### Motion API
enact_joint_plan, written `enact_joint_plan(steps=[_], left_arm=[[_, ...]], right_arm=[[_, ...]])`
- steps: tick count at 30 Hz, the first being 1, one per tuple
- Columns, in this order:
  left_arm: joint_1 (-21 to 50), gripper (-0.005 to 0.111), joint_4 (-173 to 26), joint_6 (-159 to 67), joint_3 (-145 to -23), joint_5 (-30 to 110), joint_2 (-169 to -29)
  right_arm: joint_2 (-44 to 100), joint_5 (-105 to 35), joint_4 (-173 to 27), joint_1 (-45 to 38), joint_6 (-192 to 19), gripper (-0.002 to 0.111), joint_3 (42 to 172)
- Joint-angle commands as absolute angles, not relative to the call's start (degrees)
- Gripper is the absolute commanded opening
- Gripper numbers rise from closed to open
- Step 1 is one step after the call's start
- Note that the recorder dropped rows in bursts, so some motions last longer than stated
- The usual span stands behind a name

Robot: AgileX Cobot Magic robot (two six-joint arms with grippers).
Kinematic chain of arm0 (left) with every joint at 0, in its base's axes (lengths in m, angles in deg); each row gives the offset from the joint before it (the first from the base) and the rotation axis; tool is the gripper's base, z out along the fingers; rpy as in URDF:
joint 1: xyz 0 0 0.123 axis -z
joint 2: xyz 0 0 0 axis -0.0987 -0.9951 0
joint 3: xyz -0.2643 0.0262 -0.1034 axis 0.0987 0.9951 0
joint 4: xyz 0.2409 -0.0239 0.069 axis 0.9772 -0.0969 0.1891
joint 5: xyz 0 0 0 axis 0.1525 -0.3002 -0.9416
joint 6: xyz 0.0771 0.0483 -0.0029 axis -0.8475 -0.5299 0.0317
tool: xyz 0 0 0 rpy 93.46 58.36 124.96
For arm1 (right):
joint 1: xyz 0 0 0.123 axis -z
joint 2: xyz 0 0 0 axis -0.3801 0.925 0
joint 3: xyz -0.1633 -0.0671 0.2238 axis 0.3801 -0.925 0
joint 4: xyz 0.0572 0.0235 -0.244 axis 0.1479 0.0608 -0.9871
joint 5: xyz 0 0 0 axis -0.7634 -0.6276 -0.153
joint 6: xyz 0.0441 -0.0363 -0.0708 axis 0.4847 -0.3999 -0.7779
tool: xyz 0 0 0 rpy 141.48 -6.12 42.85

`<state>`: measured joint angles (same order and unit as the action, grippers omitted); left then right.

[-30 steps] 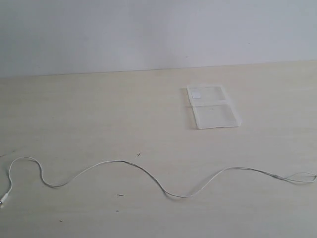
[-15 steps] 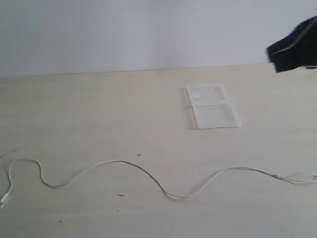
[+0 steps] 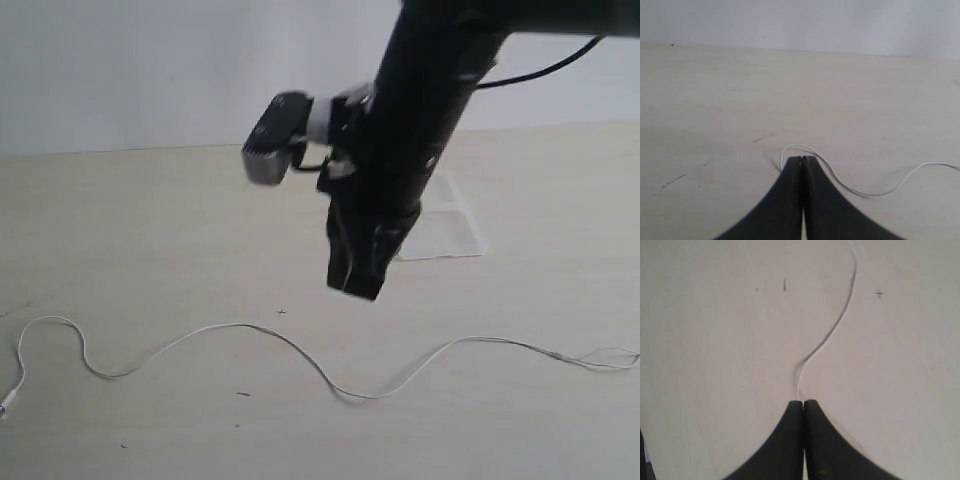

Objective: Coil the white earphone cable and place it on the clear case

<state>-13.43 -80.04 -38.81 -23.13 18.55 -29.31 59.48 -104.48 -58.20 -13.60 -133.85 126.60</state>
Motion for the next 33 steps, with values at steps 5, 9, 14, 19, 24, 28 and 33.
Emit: enact_joint_plan(steps=[5, 9, 14, 19, 24, 28, 33], left_arm=[[-13.6, 0.0, -80.2, -38.8, -23.2, 18.9, -29.1], [-13.6, 0.0, -80.2, -38.8, -23.2, 18.9, -29.1], [-13.6, 0.0, -80.2, -38.8, -23.2, 18.9, -29.1], [-13.6, 0.0, -80.2, -38.8, -23.2, 18.9, -29.1], [-13.6, 0.0, -80.2, -38.8, -23.2, 18.9, -29.1], [-13.6, 0.0, -80.2, -38.8, -23.2, 18.9, -29.1], [-13.6, 0.0, -80.2, -38.8, -23.2, 18.9, -29.1]], right_arm=[[70.8, -105.3, -68.4, -21.0, -127.4, 0.031, 127.8], [72.4, -105.3, -69.2, -21.4, -126.1, 0.039, 127.8], [74.0, -103.2, -69.1, -21.3, -126.1, 0.039, 127.8], [75.0, -102.0, -68.3, -19.8, -127.7, 0.039, 127.1], [74.0, -101.4, -60.0, -13.8, -128.2, 0.039, 127.0], [74.0, -99.8, -58.0, -13.6, -135.0, 0.039, 124.1], [74.0, -95.1, -57.7, -13.6, -135.2, 0.039, 120.3]])
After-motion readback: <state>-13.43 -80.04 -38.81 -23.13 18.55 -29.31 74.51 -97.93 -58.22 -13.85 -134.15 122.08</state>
